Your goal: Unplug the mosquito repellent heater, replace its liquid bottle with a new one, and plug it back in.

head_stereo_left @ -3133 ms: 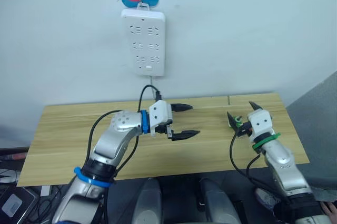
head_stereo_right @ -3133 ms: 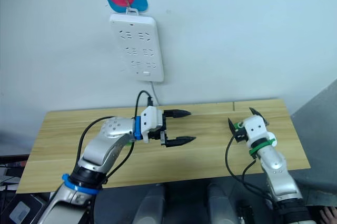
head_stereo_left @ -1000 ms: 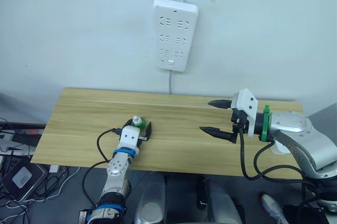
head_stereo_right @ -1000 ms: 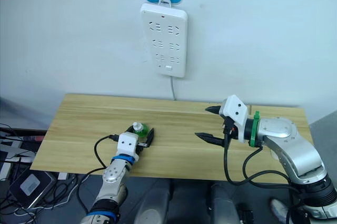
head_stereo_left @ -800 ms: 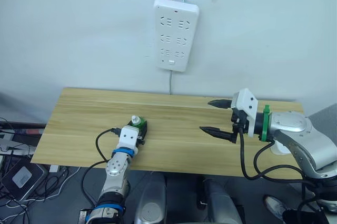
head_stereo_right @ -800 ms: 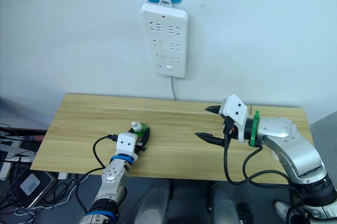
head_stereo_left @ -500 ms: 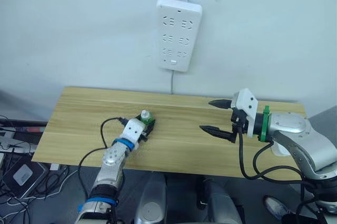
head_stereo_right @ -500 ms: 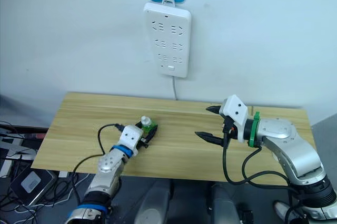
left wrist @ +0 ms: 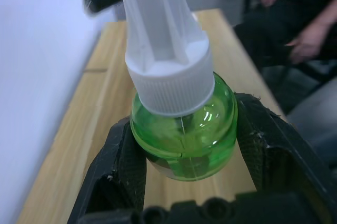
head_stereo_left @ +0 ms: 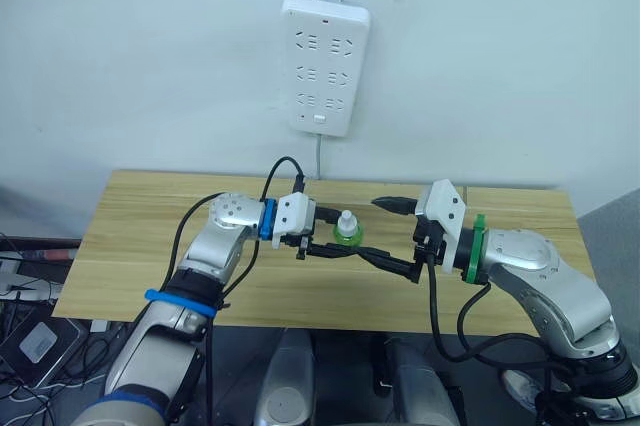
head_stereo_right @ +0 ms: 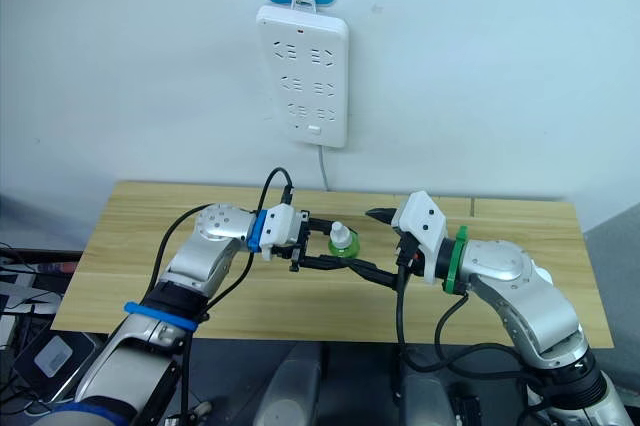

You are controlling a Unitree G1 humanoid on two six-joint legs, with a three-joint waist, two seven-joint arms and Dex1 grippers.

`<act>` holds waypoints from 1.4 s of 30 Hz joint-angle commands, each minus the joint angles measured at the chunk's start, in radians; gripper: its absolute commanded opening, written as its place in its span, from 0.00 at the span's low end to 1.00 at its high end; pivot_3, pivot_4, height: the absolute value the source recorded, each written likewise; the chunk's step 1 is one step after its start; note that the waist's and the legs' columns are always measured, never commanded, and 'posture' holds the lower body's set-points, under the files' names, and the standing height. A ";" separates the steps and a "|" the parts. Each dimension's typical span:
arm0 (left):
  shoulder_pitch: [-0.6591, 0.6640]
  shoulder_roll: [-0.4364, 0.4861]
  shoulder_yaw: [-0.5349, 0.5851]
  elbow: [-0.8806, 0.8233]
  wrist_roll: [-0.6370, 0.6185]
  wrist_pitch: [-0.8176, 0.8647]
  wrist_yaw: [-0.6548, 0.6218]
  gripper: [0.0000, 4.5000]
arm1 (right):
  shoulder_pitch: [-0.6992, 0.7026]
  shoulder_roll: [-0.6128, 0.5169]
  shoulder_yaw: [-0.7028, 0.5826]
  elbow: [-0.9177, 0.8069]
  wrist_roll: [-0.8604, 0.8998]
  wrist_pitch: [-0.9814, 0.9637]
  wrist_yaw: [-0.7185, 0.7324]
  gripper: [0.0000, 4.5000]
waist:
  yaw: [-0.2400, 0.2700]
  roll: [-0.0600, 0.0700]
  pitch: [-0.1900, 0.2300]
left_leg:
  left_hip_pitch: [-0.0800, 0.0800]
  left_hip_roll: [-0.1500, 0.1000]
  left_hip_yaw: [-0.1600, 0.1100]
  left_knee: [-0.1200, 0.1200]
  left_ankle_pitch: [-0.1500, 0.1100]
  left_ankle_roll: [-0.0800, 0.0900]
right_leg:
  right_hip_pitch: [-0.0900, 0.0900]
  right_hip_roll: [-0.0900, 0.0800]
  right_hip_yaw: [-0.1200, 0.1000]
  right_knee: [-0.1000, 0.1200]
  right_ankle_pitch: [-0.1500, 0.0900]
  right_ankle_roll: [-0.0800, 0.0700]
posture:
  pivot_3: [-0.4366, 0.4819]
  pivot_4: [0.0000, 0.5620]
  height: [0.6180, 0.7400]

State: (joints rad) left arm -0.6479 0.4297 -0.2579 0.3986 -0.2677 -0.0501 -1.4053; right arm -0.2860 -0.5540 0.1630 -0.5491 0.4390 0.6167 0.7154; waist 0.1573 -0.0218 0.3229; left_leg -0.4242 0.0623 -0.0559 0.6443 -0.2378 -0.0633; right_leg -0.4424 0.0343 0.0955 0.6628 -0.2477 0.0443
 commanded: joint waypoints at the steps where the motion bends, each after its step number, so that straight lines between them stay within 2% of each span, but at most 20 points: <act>1: -0.048 -0.036 0.011 0.055 -0.001 -0.022 -0.017 0.50 | -0.004 0.030 0.015 -0.047 -0.007 -0.020 -0.025 1.00 | -0.003 0.000 -0.001 | 0.000 0.000 0.000 0.000 0.000 0.000 | 0.000 0.000 0.000 0.000 0.000 -0.001 | 0.73 0.46 1.00; 3: -0.056 -0.048 0.012 0.071 0.001 -0.028 -0.020 0.50 | -0.004 0.041 0.025 -0.044 -0.014 -0.024 -0.030 1.00 | -0.008 0.000 -0.001 | 0.000 0.000 0.000 0.001 0.000 0.000 | 0.000 0.000 0.000 0.000 0.001 -0.001 | 0.72 0.45 1.00; 6: -0.055 -0.056 0.011 0.060 -0.003 -0.024 -0.029 0.50 | -0.007 0.060 0.037 -0.031 -0.026 -0.031 -0.039 0.87 | -0.024 0.000 -0.001 | -0.001 0.000 -0.001 0.000 0.000 0.000 | 0.000 0.000 0.000 0.000 0.003 -0.005 | 0.72 0.44 1.00; 14: -0.067 -0.062 0.021 0.058 0.003 -0.036 -0.030 0.50 | -0.011 0.089 0.065 0.019 -0.074 -0.068 -0.045 0.25 | -0.040 0.000 -0.002 | -0.001 0.000 -0.002 0.001 0.000 0.000 | 0.000 0.000 -0.002 0.002 0.003 -0.005 | 0.74 0.45 1.00; 15: -0.066 -0.061 0.021 0.054 0.003 -0.035 -0.031 0.50 | -0.010 0.090 0.069 0.022 -0.078 -0.072 -0.044 0.21 | -0.040 0.000 -0.002 | -0.001 0.000 -0.002 0.001 0.000 0.000 | 0.000 0.000 -0.002 0.002 0.003 -0.005 | 0.74 0.45 1.00; 21: -0.053 -0.058 0.023 0.032 0.001 -0.025 -0.029 0.50 | -0.007 0.089 0.078 0.032 -0.098 -0.090 -0.030 0.21 | -0.041 0.000 -0.002 | -0.001 0.000 -0.002 0.001 0.000 0.000 | 0.000 0.000 -0.002 0.002 0.003 -0.005 | 0.75 0.46 1.00; 25: -0.052 -0.057 0.025 0.027 0.001 -0.020 -0.027 0.50 | -0.013 0.099 0.069 0.044 -0.097 -0.092 -0.030 0.53 | -0.041 0.000 -0.002 | -0.001 0.000 -0.003 0.001 0.000 0.000 | 0.000 0.000 -0.002 0.003 0.003 -0.005 | 0.75 0.46 1.00; 28: -0.054 -0.058 0.028 0.029 0.002 -0.021 -0.025 0.50 | -0.020 0.105 0.073 0.059 -0.104 -0.093 -0.034 0.73 | -0.041 0.000 -0.002 | -0.001 0.000 -0.003 0.002 0.000 0.000 | 0.000 0.000 -0.002 0.004 0.003 -0.005 | 0.75 0.47 1.00; 38: -0.053 -0.062 0.028 0.045 0.008 -0.035 -0.023 0.50 | -0.026 0.118 0.045 0.067 -0.078 -0.092 -0.031 0.73 | -0.041 0.000 -0.002 | 0.002 -0.001 -0.003 0.003 0.000 0.000 | 0.000 0.000 -0.002 0.012 0.003 -0.005 | 0.75 0.47 1.00; 42: -0.050 -0.066 0.027 0.045 0.010 -0.040 -0.020 0.50 | -0.021 0.110 0.043 0.075 -0.081 -0.105 -0.015 0.56 | -0.047 0.000 -0.002 | 0.005 -0.001 -0.003 0.003 0.001 0.000 | 0.000 0.000 -0.002 0.016 0.003 -0.005 | 0.75 0.48 1.00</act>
State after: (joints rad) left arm -0.6998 0.3686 -0.2480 0.4629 -0.2509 -0.0736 -1.4275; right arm -0.3070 -0.4419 0.2185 -0.4567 0.3424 0.5361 0.6890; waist 0.1103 -0.0216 0.3205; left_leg -0.4189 0.0612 -0.0587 0.6474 -0.2371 -0.0632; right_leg -0.4421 0.0341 0.0940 0.6787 -0.2449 0.0388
